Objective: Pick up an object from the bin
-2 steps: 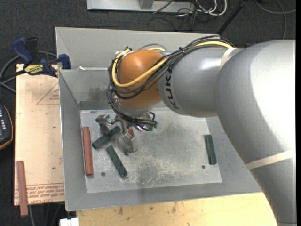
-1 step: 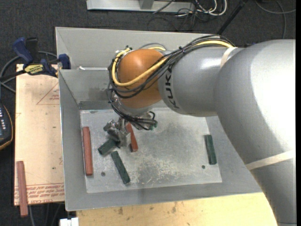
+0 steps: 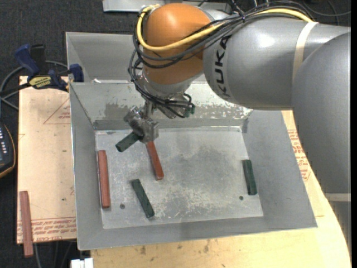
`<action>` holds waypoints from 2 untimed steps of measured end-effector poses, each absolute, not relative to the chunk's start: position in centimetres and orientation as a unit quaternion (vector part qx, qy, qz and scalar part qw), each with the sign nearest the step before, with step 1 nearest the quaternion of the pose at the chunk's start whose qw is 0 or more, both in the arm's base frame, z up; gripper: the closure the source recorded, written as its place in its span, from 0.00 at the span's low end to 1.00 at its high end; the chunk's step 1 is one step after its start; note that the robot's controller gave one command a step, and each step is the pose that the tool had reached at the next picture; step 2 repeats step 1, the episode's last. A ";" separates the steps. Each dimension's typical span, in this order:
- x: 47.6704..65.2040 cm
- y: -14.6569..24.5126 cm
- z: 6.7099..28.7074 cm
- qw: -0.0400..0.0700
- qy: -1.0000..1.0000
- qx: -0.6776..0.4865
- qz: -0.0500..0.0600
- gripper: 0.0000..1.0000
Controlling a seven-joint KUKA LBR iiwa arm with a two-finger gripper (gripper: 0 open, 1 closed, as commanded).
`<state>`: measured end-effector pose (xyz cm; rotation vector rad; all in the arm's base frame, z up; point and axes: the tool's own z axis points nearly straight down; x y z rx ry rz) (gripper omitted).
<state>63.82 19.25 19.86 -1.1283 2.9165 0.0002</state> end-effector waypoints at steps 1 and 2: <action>64.9 21.1 29.7 0.007 0.925 -0.381 0.000 1.00; 64.9 21.1 29.7 0.007 0.925 -0.381 0.000 1.00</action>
Offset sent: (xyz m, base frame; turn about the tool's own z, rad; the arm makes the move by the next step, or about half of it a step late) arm 0.0090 0.0176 0.0930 -0.0462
